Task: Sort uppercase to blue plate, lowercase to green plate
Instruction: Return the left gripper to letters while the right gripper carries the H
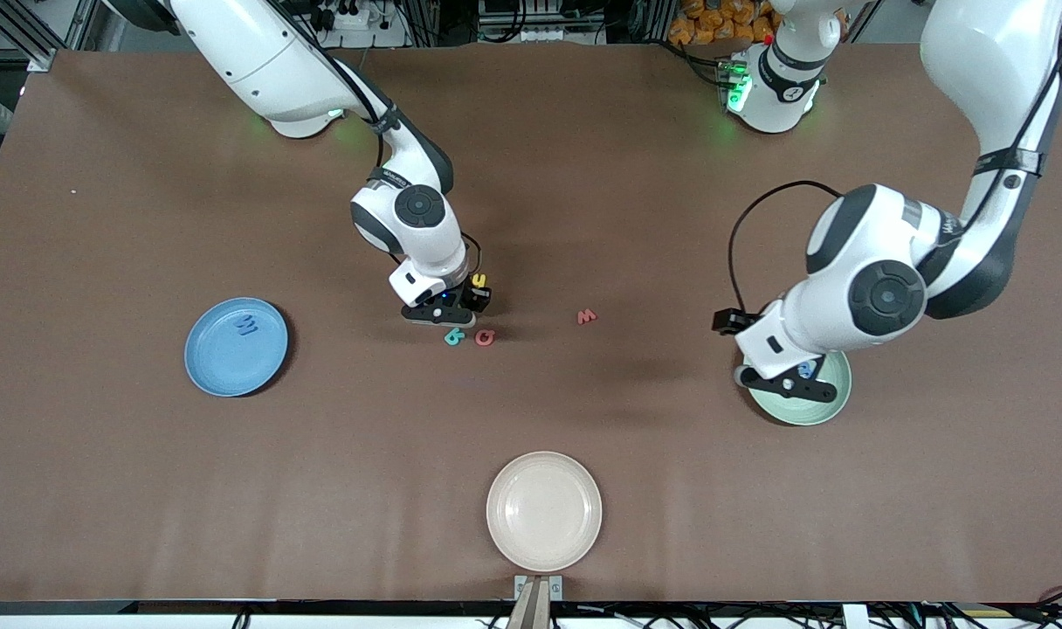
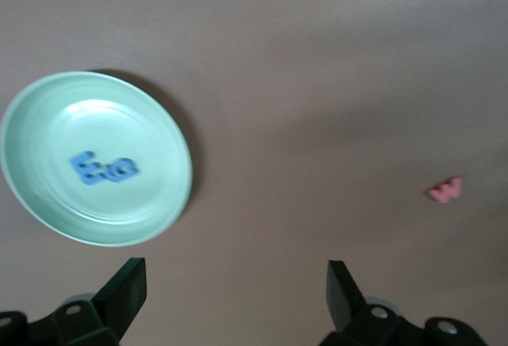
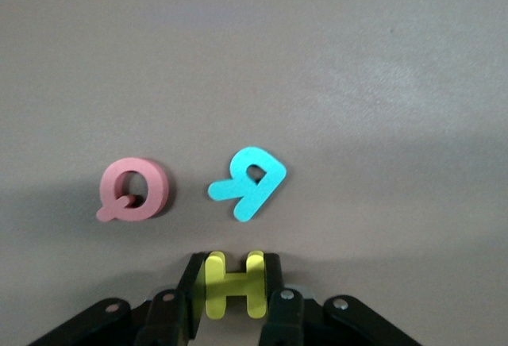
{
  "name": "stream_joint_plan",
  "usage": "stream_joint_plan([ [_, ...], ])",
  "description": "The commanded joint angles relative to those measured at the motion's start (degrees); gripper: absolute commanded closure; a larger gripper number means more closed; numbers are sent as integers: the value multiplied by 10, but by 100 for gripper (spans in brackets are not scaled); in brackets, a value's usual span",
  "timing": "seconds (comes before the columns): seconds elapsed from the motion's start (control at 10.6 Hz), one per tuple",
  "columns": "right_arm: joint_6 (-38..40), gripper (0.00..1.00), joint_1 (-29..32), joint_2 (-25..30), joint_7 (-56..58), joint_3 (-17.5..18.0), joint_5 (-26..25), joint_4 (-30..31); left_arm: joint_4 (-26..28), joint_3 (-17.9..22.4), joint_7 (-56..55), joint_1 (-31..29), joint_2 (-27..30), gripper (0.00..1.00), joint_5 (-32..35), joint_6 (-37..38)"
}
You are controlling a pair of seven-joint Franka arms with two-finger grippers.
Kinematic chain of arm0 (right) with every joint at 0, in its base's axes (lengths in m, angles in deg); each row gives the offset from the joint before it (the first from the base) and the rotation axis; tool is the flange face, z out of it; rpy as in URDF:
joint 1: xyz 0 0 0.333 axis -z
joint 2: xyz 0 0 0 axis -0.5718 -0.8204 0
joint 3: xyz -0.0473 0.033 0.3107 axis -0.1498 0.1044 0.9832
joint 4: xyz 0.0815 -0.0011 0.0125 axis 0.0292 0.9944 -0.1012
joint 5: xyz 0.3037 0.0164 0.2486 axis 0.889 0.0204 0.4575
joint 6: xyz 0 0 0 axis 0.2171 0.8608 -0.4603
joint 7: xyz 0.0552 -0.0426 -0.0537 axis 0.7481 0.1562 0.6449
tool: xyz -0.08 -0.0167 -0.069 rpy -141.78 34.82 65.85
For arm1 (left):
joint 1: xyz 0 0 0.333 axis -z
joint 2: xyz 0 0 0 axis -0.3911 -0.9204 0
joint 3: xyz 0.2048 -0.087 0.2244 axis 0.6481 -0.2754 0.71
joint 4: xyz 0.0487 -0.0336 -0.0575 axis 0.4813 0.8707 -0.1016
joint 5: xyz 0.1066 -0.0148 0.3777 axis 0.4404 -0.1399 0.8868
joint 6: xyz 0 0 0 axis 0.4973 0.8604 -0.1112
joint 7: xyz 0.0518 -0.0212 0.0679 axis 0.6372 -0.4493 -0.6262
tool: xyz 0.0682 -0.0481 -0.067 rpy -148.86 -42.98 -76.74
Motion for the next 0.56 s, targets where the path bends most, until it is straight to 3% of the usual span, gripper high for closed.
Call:
stream_joint_plan([
  [0.0, 18, 65, 14, -2, 31, -3, -12, -4, 1, -7, -75, 39, 5, 0, 2, 9],
  [0.47, 55, 65, 51, 14, 132, -6, -10, -4, 0, -6, -188, 151, 0, 0, 2, -7],
])
